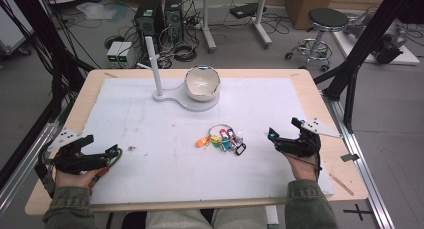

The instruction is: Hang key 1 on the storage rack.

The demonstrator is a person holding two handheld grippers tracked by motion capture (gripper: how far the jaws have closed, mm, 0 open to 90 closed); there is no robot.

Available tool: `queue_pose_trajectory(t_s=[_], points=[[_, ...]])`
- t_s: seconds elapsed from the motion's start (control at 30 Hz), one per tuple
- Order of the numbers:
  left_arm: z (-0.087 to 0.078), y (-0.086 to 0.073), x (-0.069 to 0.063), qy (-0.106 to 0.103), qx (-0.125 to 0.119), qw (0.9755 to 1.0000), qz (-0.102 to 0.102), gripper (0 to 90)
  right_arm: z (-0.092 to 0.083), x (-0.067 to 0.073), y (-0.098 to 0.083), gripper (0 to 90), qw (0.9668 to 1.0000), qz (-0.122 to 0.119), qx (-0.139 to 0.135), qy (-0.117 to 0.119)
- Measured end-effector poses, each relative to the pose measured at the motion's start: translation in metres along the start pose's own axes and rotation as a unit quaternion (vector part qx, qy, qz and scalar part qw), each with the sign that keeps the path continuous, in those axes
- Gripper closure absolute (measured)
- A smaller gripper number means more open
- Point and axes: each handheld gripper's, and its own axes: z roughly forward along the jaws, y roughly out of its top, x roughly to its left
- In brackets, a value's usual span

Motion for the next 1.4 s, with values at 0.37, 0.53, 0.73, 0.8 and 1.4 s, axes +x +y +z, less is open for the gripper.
queue_pose_trajectory(t_s=[0.37, 0.53, 0.73, 0.8, 1.4], points=[[-0.004, -0.008, 0.006, -0.006, 0.072, 0.9974, -0.001, 1.7, 0.0, 0.0, 0.0, 0.7, 1.0, 0.001, 0.0, 0.0], [-0.005, -0.009, 0.006, -0.007, 0.09, 0.9959, 0.008, 1.7, 0.001, 0.0, 0.0, 0.7, 1.0, 0.002, 0.002, 0.002], [-0.002, -0.011, 0.005, -0.013, 0.119, 0.9927, 0.016, 1.7, 0.001, 0.0, 0.0, 0.7, 1.0, 0.0, 0.003, 0.003], [-0.002, -0.012, 0.005, -0.012, 0.131, 0.9911, 0.02, 1.7, 0.001, 0.0, 0.0, 0.7, 1.0, 0.0, 0.003, 0.003], [0.004, -0.021, 0.009, -0.024, 0.208, 0.9771, 0.038, 1.8, 0.002, 0.001, 0.0, 0.7, 1.0, -0.007, 0.004, 0.001]])
